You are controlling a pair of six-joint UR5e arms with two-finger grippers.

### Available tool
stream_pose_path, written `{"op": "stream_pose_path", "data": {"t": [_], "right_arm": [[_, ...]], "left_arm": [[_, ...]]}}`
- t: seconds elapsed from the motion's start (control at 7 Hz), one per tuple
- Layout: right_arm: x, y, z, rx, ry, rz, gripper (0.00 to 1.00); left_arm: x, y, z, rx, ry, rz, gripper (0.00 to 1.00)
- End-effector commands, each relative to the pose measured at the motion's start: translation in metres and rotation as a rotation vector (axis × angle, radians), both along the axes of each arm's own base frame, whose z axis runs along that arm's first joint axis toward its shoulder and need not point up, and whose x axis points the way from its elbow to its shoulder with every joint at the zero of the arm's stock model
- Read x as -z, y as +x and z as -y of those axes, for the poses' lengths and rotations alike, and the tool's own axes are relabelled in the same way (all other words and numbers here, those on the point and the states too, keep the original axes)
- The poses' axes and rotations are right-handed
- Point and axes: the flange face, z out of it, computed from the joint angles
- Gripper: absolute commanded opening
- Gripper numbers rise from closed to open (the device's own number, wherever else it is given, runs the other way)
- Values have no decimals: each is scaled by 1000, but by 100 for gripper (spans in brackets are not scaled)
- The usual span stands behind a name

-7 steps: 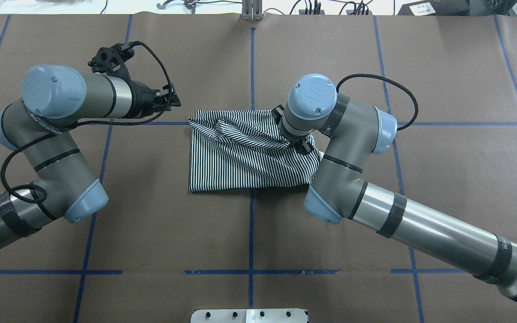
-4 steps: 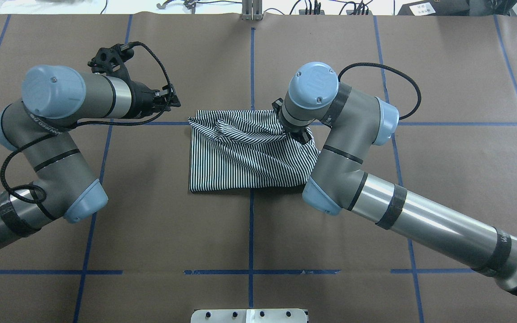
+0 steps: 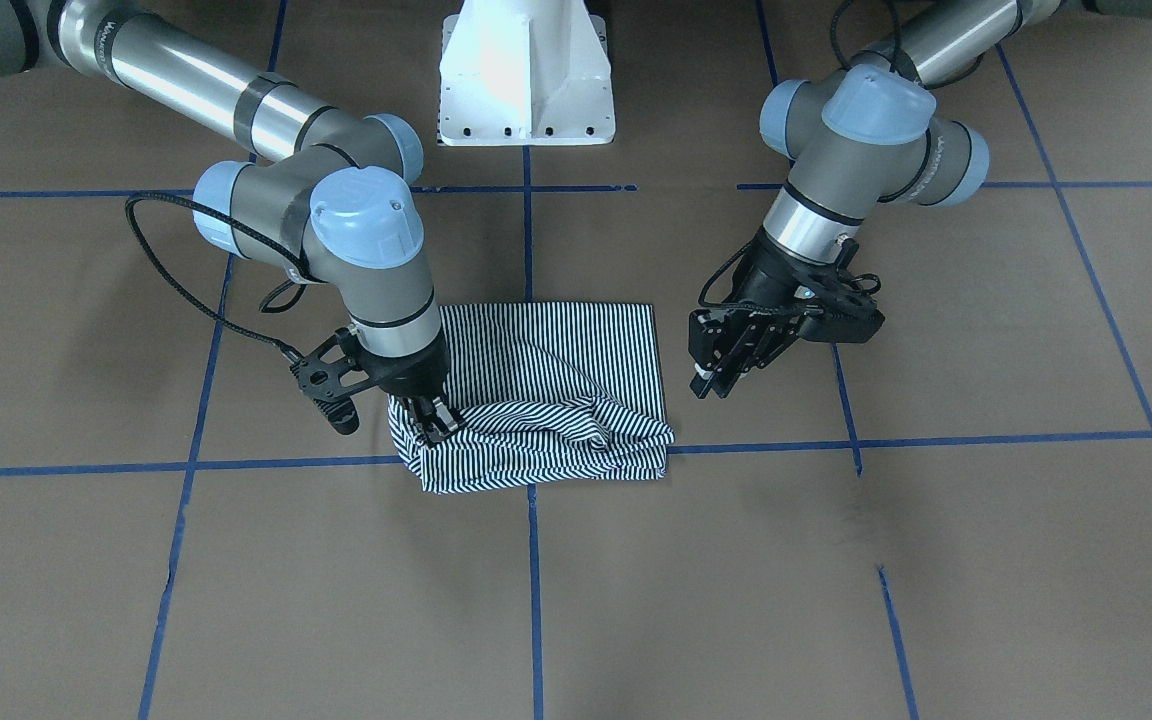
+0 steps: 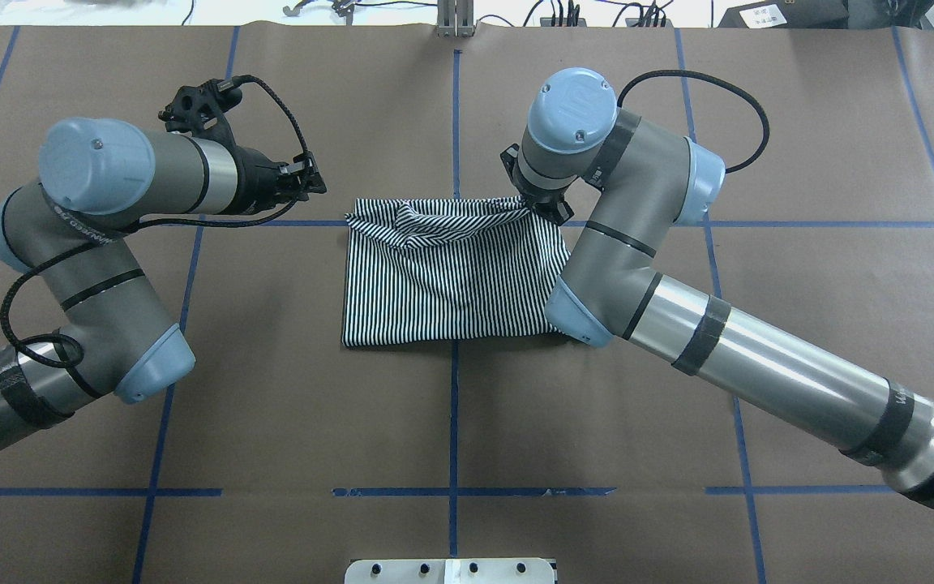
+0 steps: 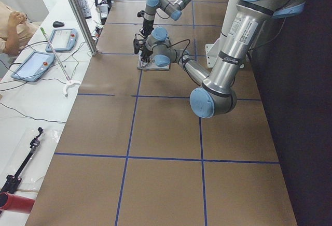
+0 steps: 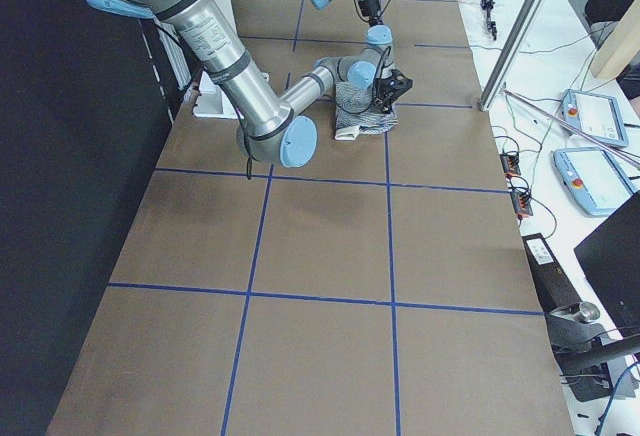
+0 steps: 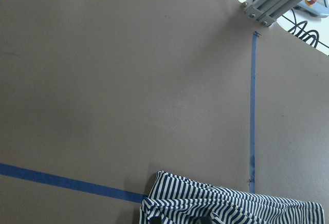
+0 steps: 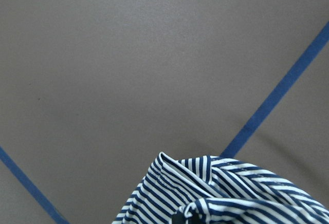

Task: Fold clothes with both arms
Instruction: 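Lift the right gripper off the shirt and draw it back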

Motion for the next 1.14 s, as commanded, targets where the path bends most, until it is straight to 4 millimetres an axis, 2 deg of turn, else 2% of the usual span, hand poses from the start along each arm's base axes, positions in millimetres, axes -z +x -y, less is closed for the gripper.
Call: {"op": "stream_pose_path", "data": {"t": [0.0, 0.29, 0.43, 0.57, 0.71, 0.86, 1.0], "right_arm": [[-7, 6, 25, 17, 19, -40, 0], [-14, 4, 29, 38, 30, -62, 99], [-13, 24, 45, 44, 22, -48, 100], [-16, 65, 71, 103, 20, -17, 100], [-20, 107, 94, 140, 31, 9, 100], [-43, 139, 104, 195, 48, 21, 100], [-51, 156, 110, 223, 82, 12, 100]], "left_arm": [[0, 0, 0, 0, 0, 0, 36], [0, 3, -1, -2, -3, 0, 36], [5, 8, 0, -5, -5, -5, 35], [15, 34, -15, -47, -3, -10, 30], [41, 59, -25, -85, -7, -4, 0], [57, 88, -44, -135, -9, 19, 0], [69, 132, -54, -186, -4, 36, 0]]}}
